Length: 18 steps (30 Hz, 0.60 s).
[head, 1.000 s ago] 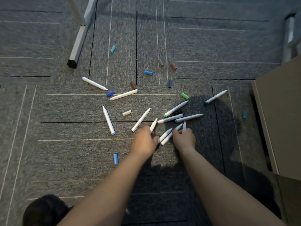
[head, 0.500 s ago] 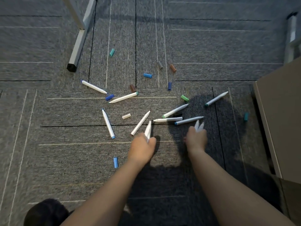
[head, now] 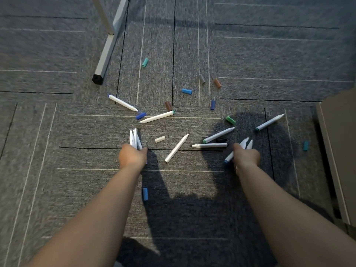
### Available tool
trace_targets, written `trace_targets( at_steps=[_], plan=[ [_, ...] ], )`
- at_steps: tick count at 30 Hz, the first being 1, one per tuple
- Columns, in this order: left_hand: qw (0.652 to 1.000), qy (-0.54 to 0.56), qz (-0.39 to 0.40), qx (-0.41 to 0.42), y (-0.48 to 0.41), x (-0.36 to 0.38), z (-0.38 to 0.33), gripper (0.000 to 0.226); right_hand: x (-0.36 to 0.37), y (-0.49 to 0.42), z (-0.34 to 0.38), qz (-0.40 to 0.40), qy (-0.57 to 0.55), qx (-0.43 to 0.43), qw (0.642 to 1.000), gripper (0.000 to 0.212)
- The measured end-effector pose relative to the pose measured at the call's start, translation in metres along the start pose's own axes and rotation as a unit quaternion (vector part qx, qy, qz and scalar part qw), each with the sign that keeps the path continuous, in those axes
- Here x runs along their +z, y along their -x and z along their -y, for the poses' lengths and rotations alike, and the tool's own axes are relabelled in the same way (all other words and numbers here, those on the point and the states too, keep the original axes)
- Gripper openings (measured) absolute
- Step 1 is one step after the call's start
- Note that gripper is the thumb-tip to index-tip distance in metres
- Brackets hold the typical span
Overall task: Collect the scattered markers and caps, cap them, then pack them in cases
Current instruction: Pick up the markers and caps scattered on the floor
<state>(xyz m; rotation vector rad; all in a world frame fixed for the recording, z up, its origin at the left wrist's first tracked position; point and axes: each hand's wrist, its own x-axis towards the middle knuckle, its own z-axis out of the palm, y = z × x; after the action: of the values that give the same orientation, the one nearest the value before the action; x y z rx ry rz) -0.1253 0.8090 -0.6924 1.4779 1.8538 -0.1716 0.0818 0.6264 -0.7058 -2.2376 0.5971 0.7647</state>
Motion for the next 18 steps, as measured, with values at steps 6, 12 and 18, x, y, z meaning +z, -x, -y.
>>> trace_targets(
  at_steps=[6, 12, 18],
  plan=[
    [0.999, -0.024, 0.010, 0.023, 0.007, 0.004, -0.005, 0.029, -0.007, 0.017, -0.004, -0.024, 0.135, -0.217, 0.967, 0.027],
    [0.988, 0.029, 0.061, 0.140, 0.028, 0.012, -0.012, 0.026, 0.002, 0.021, -0.009, 0.069, 0.255, -0.483, 0.835, 0.012],
    [0.978, -0.037, 0.114, 0.173, 0.033, 0.027, -0.033, 0.036, 0.010, 0.026, 0.006, 0.065, 0.408, -0.525, 0.744, 0.019]
  ],
)
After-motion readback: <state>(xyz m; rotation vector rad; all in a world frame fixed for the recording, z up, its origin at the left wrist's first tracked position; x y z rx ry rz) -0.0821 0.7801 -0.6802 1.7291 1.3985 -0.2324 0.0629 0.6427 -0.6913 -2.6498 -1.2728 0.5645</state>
